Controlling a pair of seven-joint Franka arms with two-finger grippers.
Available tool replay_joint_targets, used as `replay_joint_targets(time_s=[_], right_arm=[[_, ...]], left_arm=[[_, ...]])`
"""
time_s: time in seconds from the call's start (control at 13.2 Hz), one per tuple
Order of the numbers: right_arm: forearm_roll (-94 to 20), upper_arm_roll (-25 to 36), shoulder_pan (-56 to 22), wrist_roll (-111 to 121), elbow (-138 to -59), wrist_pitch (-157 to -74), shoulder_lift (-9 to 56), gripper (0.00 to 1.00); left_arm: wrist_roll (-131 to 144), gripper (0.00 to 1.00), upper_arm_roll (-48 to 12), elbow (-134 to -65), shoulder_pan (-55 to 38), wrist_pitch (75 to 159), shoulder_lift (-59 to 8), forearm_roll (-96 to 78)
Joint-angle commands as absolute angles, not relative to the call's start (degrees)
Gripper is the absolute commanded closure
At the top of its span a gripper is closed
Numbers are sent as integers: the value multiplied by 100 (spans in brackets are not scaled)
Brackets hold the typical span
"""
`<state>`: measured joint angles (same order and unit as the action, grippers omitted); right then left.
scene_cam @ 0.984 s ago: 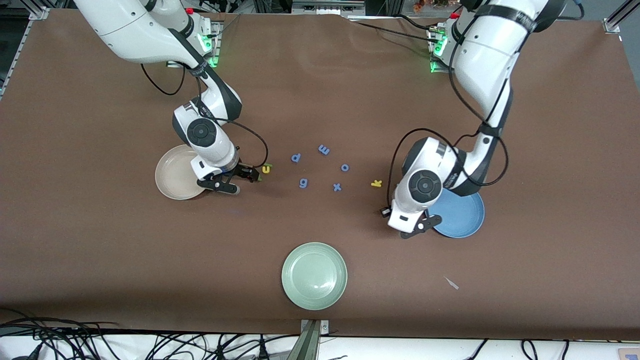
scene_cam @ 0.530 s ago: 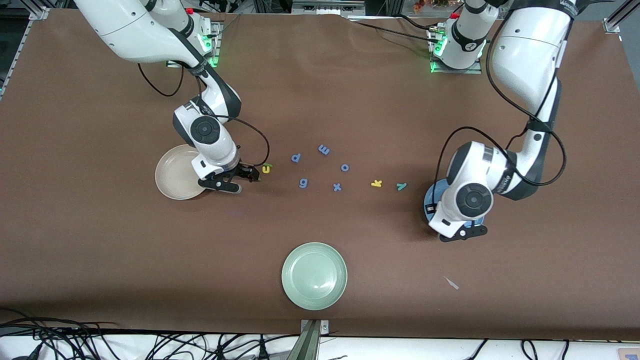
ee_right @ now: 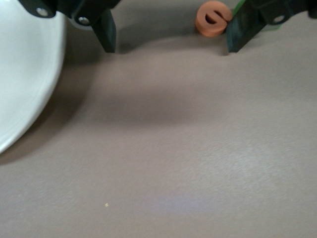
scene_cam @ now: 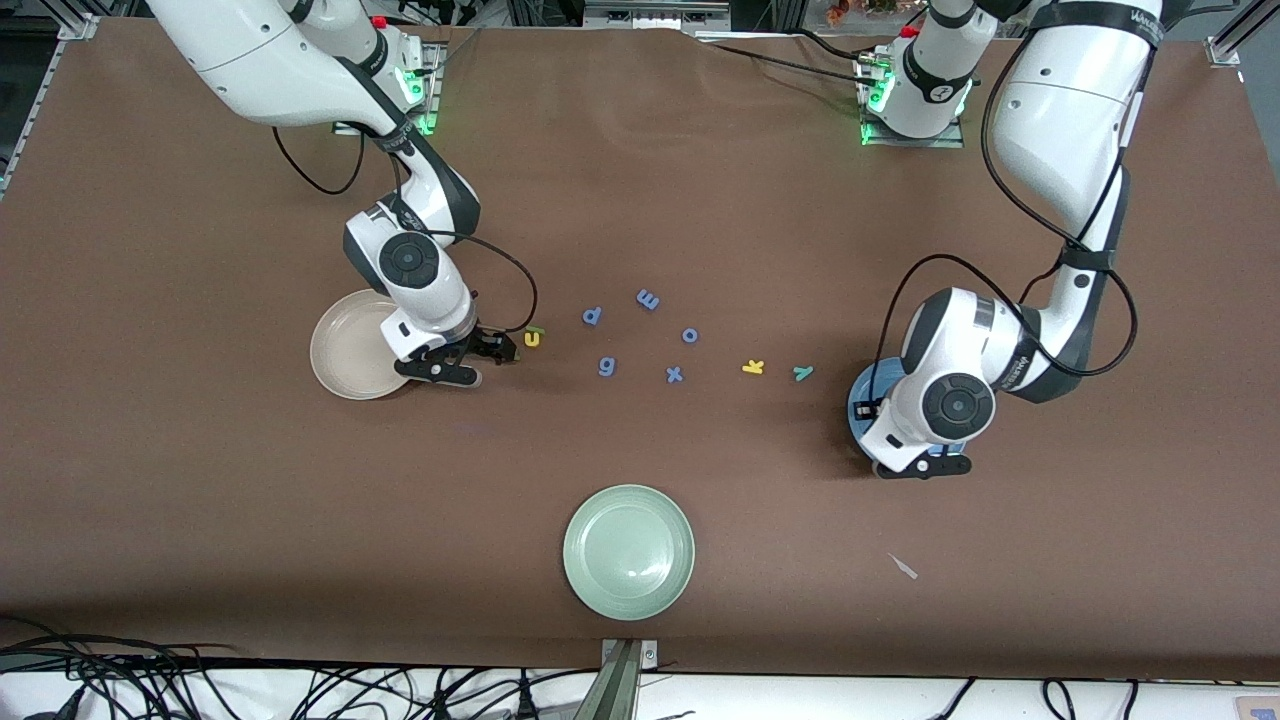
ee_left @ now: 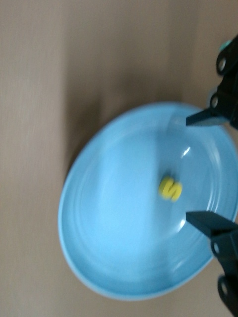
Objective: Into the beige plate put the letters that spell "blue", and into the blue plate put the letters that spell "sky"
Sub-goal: 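Carry the yellow s into the blue plate and open the left gripper, then grasp the teal y with the left gripper while the right holds orange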
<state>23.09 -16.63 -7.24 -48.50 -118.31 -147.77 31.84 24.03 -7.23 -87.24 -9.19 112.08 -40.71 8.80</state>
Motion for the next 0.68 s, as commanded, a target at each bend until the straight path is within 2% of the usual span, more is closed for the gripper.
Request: replay_joint_targets(time_s=[0.0,0.23,0.61], right_arm=[[2417,-1635,-703,-4702,-11752,-14670,3164,0],[2373,-1635,-703,-4851,-11768,-14642,3190,0],[2364,-1687,-729,-5728,-11865,-14687,3217,0]], left_arm=[[2758,0,-1088,-8754,-949,11074,-3902,572],[2952,2,-1493,-8929,-949,11074,-3937,545],[3935,11,-1503,-9534,-932,11679,-3903,510]])
